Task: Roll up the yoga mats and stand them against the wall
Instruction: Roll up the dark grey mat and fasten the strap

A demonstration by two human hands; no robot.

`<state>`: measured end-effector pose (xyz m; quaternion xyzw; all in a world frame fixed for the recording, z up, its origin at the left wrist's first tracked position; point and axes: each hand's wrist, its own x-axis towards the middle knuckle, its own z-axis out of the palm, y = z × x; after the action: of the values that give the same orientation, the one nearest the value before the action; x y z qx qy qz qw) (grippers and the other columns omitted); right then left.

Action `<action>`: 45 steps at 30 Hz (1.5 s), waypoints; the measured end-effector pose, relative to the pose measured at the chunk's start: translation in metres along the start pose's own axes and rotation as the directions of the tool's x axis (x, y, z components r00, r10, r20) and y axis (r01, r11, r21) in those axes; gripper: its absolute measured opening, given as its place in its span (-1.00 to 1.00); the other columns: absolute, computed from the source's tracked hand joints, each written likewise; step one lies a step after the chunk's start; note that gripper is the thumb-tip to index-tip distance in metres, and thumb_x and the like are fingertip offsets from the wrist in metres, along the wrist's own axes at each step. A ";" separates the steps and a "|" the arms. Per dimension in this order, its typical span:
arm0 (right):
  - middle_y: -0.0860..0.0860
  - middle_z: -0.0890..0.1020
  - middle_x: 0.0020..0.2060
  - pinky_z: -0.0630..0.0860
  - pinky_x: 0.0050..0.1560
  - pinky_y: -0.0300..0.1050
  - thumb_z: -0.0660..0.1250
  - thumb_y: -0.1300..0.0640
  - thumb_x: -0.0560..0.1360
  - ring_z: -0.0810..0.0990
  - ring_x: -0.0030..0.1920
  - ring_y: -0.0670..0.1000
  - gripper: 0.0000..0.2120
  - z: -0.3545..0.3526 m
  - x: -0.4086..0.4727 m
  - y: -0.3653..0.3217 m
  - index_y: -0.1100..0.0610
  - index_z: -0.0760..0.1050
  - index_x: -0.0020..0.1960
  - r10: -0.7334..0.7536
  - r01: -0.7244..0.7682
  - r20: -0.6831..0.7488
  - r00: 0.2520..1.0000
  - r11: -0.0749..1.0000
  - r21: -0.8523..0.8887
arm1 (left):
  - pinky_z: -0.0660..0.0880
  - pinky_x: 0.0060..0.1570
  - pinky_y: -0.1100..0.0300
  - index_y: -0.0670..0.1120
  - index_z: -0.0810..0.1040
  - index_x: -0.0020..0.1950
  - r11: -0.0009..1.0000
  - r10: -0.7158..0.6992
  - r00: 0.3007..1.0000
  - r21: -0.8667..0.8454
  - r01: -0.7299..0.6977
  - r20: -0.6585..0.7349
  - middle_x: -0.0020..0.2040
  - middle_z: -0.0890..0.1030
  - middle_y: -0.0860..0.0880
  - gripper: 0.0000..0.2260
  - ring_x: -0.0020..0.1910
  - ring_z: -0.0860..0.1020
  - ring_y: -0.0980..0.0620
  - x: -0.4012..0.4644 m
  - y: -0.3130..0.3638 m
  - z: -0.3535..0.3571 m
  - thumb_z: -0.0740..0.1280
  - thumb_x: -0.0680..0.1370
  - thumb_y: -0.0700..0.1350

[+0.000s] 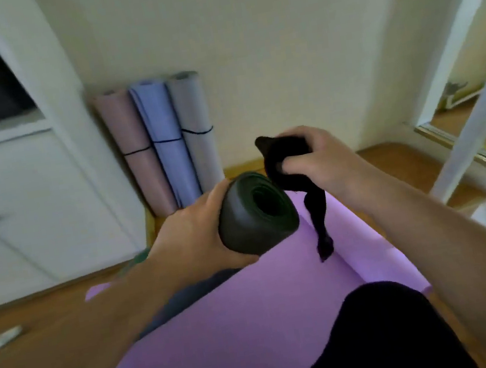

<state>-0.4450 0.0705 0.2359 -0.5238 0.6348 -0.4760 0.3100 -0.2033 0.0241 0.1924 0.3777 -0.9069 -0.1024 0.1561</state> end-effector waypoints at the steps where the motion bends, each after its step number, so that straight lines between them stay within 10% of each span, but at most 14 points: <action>1: -0.03 0.68 0.08 0.58 0.15 -0.11 0.63 0.02 0.26 0.67 0.10 -0.03 -0.40 0.022 0.005 -0.011 0.04 0.59 0.27 -0.060 0.067 0.080 0.995 0.995 -0.080 | 0.61 0.08 0.07 0.27 0.17 0.54 0.999 -0.007 1.000 0.036 0.007 -0.004 0.24 0.56 0.23 -0.01 0.10 0.60 0.09 -0.009 -0.013 -0.001 0.55 0.23 0.45; 6: -0.14 0.39 0.49 0.53 0.34 0.04 0.71 -0.24 0.20 0.49 0.40 0.01 0.13 0.143 0.000 -0.020 -0.11 0.20 0.62 0.057 0.430 0.600 0.798 0.642 -0.634 | 0.60 0.02 0.06 0.15 0.27 0.51 0.986 -0.116 0.992 0.123 0.110 0.039 0.27 0.59 0.14 -0.06 0.15 0.62 0.02 -0.050 -0.086 0.031 0.53 0.22 0.39; 12: 0.10 0.39 0.32 0.52 -0.14 0.05 0.74 -0.25 0.17 0.63 0.11 0.19 0.31 0.247 -0.012 0.063 0.09 0.02 0.62 0.295 0.557 0.607 0.738 0.242 -0.795 | 0.50 0.11 0.21 0.04 0.30 0.51 0.977 -0.214 0.958 0.029 0.213 0.188 0.26 0.58 0.15 -0.02 0.17 0.59 0.08 -0.087 -0.149 0.124 0.59 0.20 0.33; 18: 0.03 0.42 0.18 0.48 -0.21 0.01 0.53 -0.29 0.35 0.63 -0.07 0.15 -0.16 0.254 0.002 0.121 0.00 0.28 0.46 0.284 0.549 0.606 0.743 0.260 -0.794 | 0.41 0.17 0.11 0.01 0.33 0.38 0.961 -0.259 0.947 -0.051 0.273 0.192 0.16 0.59 0.10 -0.13 0.11 0.58 0.02 -0.085 -0.167 0.181 0.57 0.19 0.29; 24: -0.02 0.39 0.19 0.44 -0.19 0.00 0.48 -0.30 0.34 0.57 -0.12 0.15 -0.29 0.240 0.009 0.147 -0.03 0.31 0.34 0.332 0.535 0.600 0.728 0.274 -0.800 | 0.24 0.50 0.08 0.02 0.23 0.56 0.953 -0.287 0.907 -0.008 0.304 0.308 0.46 0.37 0.06 0.10 0.43 0.36 -0.02 -0.110 -0.207 0.193 0.56 0.16 0.41; 33: -0.07 0.42 0.21 0.54 -0.05 0.00 0.55 -0.33 0.26 0.62 0.01 0.12 -0.20 0.228 0.017 0.172 -0.07 0.32 0.35 0.404 0.460 0.550 0.731 0.304 -0.834 | 0.34 0.47 0.04 0.00 0.23 0.53 0.902 -0.430 0.783 0.189 0.387 0.450 0.38 0.25 0.01 0.18 0.38 0.28 -0.04 -0.164 -0.284 0.197 0.46 0.00 0.43; 45: -0.20 0.25 0.46 0.59 0.06 -0.01 0.64 -0.17 0.22 0.55 0.18 0.04 0.04 0.187 0.050 0.194 -0.22 0.17 0.56 0.432 0.243 0.480 0.763 0.497 -0.833 | 0.50 0.19 0.05 0.04 0.22 0.56 0.898 -0.409 0.831 0.327 0.293 0.378 0.22 0.55 0.04 0.02 0.15 0.55 -0.04 -0.130 -0.257 0.188 0.39 0.21 0.48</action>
<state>-0.3624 -0.0299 -0.0051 -0.6949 0.6684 0.1332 0.2295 -0.0164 -0.0486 -0.0871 0.5231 -0.8381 -0.0939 -0.1231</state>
